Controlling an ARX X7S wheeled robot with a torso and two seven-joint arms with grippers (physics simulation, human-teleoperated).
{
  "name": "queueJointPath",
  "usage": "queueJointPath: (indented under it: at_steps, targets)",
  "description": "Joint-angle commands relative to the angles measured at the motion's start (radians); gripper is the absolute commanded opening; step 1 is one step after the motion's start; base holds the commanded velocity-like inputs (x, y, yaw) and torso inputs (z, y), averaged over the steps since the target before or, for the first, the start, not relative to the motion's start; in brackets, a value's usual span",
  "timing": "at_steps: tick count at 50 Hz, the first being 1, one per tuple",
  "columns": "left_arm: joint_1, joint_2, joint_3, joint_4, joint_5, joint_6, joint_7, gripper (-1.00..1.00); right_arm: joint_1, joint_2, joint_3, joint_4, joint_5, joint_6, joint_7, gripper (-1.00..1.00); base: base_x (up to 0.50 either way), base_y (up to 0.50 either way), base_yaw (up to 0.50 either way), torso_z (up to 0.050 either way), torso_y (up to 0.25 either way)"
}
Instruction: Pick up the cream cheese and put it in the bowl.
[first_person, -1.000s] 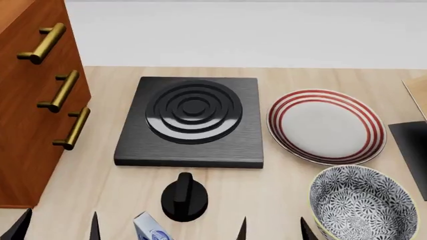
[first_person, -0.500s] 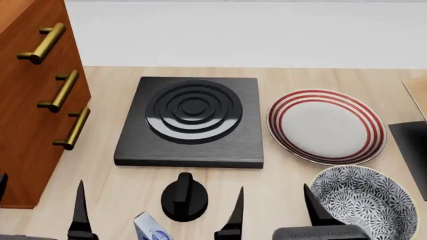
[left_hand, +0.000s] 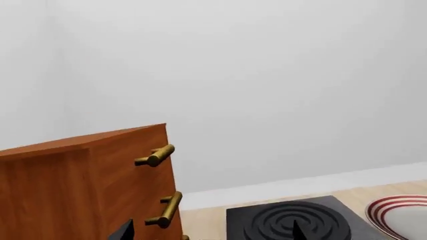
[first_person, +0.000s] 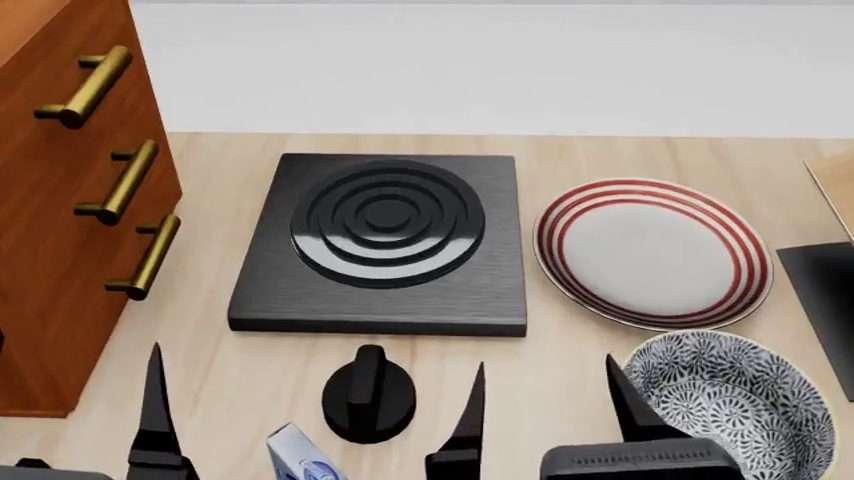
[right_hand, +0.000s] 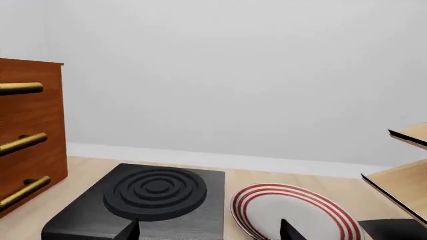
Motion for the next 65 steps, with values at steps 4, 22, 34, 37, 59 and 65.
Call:
queueJointPath:
  at_steps: [4, 22, 34, 37, 59, 65]
  targets:
    - [0.050, -0.015, -0.081, -0.002, -0.027, 0.056, -0.047, 1.00, -0.006, 0.008, -0.004, 0.011, -0.001, -0.023, -0.004, 1.00, 0.00, 0.00, 0.00, 0.000, 0.000]
    - [0.149, -0.029, -0.283, -0.005, -0.055, 0.163, -0.160, 1.00, -0.008, 0.023, 0.020, 0.008, 0.014, -0.035, 0.005, 1.00, 0.00, 0.00, 0.00, 0.000, 0.000]
    - [0.149, -0.004, -0.354, -0.027, -0.094, 0.169, -0.216, 1.00, -0.002, 0.028, 0.025, 0.013, 0.017, -0.033, 0.011, 1.00, 0.00, 0.00, 0.00, 0.000, 0.000]
    - [0.147, -0.008, -0.367, -0.024, -0.087, 0.159, -0.229, 1.00, -0.003, 0.029, 0.027, 0.009, 0.019, -0.033, 0.013, 1.00, 0.00, 0.00, 0.00, 0.000, 0.000]
    - [0.157, 0.003, -0.342, -0.037, -0.015, 0.210, -0.261, 1.00, -0.022, 0.057, 0.020, -0.074, 0.043, 0.033, 0.023, 1.00, 0.00, 0.00, 0.00, 0.000, 0.000]
    - [0.157, 0.002, -0.340, -0.036, -0.006, 0.214, -0.267, 1.00, -0.025, 0.054, 0.016, -0.058, 0.038, 0.017, 0.022, 1.00, 0.00, 0.00, 0.00, 0.000, -0.100]
